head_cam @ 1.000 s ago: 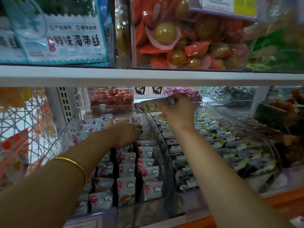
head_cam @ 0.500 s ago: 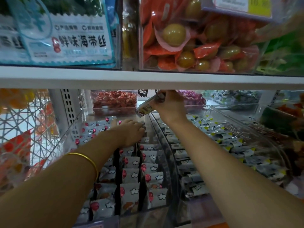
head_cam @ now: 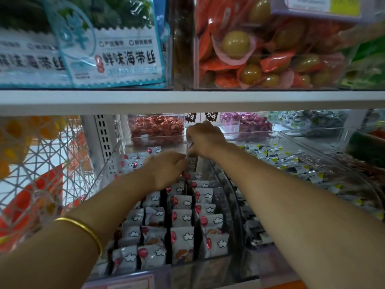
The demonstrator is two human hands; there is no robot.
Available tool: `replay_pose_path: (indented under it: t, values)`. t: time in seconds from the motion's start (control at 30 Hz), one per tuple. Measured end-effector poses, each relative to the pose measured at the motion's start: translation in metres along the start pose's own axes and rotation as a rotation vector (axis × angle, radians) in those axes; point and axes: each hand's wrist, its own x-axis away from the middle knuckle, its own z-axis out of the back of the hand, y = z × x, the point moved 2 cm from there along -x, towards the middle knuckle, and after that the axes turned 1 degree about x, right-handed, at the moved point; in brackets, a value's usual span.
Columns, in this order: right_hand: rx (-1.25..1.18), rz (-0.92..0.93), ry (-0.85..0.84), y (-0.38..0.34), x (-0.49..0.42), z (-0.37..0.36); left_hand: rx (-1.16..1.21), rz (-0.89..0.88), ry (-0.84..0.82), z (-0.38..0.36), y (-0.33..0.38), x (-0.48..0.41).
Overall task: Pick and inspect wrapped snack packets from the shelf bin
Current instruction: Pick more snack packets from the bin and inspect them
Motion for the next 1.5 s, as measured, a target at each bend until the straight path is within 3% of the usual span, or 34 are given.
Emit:
replay_pose_path:
  t: [0.13,0.3,0.47,0.57,0.63,0.77,0.87,0.97,1.33,1.5]
  values:
    - [0.214,0.061,-0.134,-0.005,-0.004,-0.005,-0.129,0.01,0.08,0.006,-0.016,0.008]
    - [0.244,0.042,-0.324,-0.004,-0.006,-0.007,-0.267,0.118,-0.002,0.009,-0.035,-0.005]
    - [0.109,0.053,-0.154,-0.001,-0.001,0.001,-0.266,0.166,-0.011,0.006,-0.044,-0.014]
    - [0.077,0.115,-0.244,-0.004,0.006,-0.002,-0.255,0.176,-0.034,0.004,-0.042,-0.015]
    - [0.18,0.121,-0.286,-0.005,0.009,-0.004,-0.218,0.168,-0.067,0.004,-0.042,-0.015]
    - [0.253,0.103,-0.213,-0.01,0.01,0.001,-0.172,0.141,-0.076,0.004,-0.038,-0.01]
    - [0.125,0.102,-0.101,-0.012,0.01,0.006,-0.215,0.127,-0.008,0.007,-0.035,-0.007]
    - [-0.039,0.141,-0.187,-0.014,0.013,0.004,-0.235,0.125,-0.013,0.007,-0.036,-0.004]
    - [0.173,0.188,-0.359,-0.015,0.014,-0.002,-0.225,0.075,-0.036,0.004,-0.027,0.003]
    - [0.228,0.189,-0.234,-0.017,0.013,0.001,-0.23,0.079,-0.02,0.001,-0.034,0.002]
